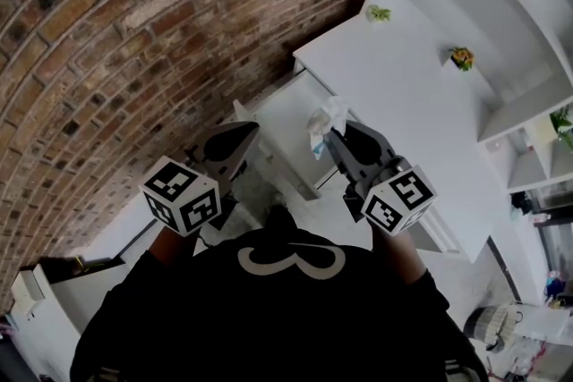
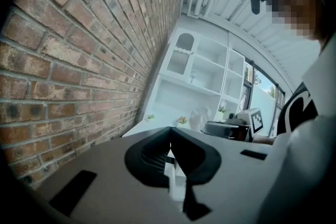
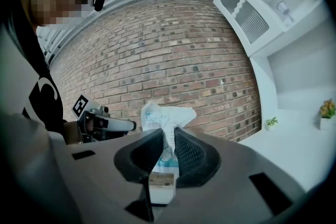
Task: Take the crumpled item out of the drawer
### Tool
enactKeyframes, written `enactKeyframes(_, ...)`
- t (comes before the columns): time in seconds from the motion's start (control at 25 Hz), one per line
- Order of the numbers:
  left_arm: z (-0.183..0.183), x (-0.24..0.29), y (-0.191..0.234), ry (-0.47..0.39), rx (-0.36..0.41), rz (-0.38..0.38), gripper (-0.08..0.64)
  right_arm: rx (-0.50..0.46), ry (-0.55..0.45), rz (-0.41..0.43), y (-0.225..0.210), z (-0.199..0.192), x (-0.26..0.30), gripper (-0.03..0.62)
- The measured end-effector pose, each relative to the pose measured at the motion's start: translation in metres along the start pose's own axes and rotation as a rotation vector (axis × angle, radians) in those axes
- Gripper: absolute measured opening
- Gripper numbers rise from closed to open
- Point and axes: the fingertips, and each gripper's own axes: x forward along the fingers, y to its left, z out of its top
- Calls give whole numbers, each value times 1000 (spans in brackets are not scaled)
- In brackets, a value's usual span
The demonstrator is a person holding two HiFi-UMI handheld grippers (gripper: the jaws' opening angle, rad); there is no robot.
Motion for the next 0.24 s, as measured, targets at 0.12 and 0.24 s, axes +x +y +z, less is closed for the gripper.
enactKeyframes(0.12,0,2,-3,2,3,-4,3,0,2,-3,-1,-1,-3,74)
enactKeyframes(0.24,-1,2,-4,4,4,-5,3,-4,4,-2,-1,-1,-5,74)
